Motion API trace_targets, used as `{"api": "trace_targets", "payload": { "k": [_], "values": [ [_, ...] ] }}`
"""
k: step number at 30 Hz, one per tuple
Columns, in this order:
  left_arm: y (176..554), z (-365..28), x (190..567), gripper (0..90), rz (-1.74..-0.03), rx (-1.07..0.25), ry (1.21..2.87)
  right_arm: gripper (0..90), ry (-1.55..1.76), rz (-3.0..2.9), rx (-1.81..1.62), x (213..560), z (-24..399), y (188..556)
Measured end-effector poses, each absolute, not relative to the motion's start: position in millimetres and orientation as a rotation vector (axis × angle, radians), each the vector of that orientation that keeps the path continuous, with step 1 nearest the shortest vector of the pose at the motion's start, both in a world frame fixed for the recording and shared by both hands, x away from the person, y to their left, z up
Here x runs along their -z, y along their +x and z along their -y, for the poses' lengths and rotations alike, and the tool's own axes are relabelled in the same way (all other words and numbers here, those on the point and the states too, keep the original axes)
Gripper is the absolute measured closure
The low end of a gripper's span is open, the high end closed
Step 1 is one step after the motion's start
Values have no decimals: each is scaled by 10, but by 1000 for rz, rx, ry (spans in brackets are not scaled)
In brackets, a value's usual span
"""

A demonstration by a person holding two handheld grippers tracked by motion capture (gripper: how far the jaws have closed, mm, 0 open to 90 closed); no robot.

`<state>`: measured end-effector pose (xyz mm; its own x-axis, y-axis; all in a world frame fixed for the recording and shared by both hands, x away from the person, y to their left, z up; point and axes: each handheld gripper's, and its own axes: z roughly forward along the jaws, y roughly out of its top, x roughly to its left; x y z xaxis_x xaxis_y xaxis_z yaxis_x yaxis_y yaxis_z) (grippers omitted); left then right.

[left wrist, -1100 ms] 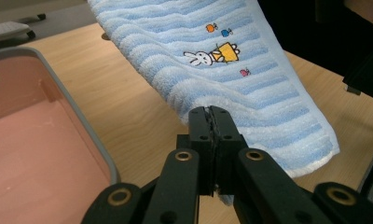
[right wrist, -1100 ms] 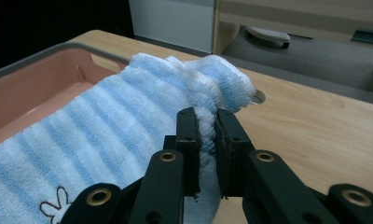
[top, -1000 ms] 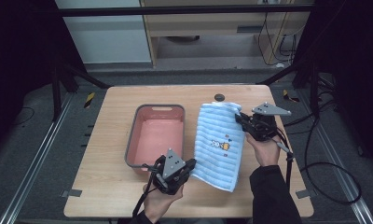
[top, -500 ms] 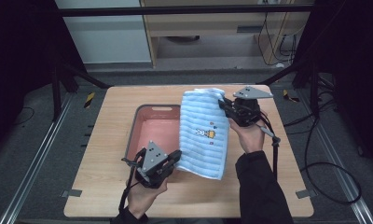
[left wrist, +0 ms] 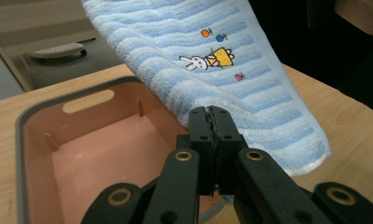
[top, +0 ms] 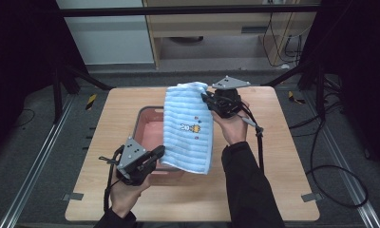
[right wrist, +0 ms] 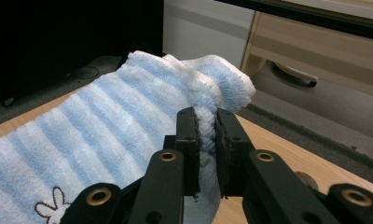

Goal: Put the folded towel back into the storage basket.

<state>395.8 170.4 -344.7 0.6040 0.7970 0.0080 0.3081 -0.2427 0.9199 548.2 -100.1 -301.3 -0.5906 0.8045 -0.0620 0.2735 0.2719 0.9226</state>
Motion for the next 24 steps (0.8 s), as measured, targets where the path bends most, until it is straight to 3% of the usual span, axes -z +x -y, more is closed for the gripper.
{"api": "trace_targets", "payload": {
  "k": [24],
  "values": [
    [4103,-2234,3594,886,-1011,-614,1760,811,933,-2084,-1319,3126,378,5798]
  ]
}}
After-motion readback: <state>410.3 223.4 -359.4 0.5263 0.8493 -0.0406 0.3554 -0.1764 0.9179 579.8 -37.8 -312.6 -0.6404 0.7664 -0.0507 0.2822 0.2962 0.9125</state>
